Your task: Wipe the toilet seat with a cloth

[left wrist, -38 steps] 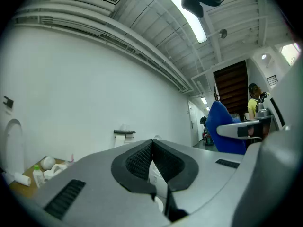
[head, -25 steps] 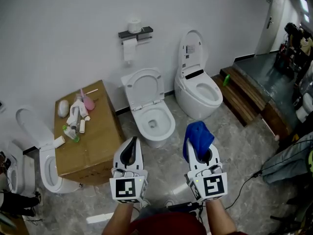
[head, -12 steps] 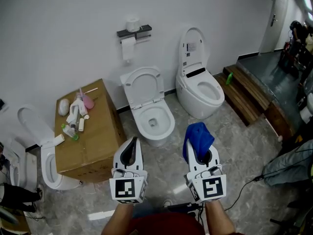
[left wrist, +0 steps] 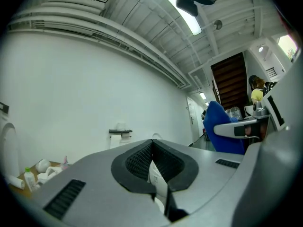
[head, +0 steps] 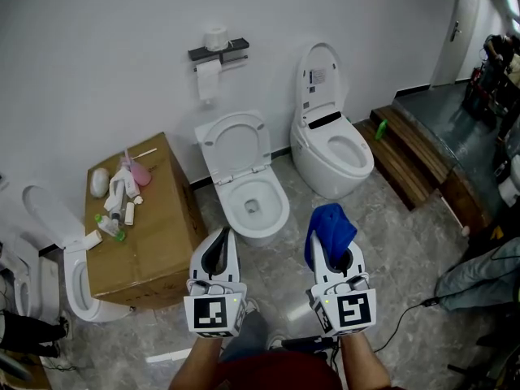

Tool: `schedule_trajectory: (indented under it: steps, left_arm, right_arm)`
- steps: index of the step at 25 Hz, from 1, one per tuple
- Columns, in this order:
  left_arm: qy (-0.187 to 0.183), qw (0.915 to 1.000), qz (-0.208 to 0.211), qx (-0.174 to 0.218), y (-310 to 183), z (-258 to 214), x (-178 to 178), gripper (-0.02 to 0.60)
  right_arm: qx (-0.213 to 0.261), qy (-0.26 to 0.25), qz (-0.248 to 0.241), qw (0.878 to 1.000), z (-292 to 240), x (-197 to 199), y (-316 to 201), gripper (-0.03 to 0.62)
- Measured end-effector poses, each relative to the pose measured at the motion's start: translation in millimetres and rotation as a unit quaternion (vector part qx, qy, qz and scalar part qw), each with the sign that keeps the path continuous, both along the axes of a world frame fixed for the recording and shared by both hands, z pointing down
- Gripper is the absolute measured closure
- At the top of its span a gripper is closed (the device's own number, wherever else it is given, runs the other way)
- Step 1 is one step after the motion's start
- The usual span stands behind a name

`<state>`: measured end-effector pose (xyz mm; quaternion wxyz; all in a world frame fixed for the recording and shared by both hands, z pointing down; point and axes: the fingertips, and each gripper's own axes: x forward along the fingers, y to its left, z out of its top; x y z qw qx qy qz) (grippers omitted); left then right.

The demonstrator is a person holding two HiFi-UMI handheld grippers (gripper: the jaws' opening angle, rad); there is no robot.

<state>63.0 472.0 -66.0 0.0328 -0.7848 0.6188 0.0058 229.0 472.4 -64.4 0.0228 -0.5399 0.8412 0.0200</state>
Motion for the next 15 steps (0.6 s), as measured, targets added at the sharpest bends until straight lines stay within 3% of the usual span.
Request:
schedule_trajectory:
  steps: [15]
  left_arm:
    - [0.014,0.9998,0.014,0.011,-165.5,-1.7,-76.7,0.566]
  right_arm:
    - [-0.001,0.028,0.016,0.999,-5.8,-77.1,-158.4,0.528]
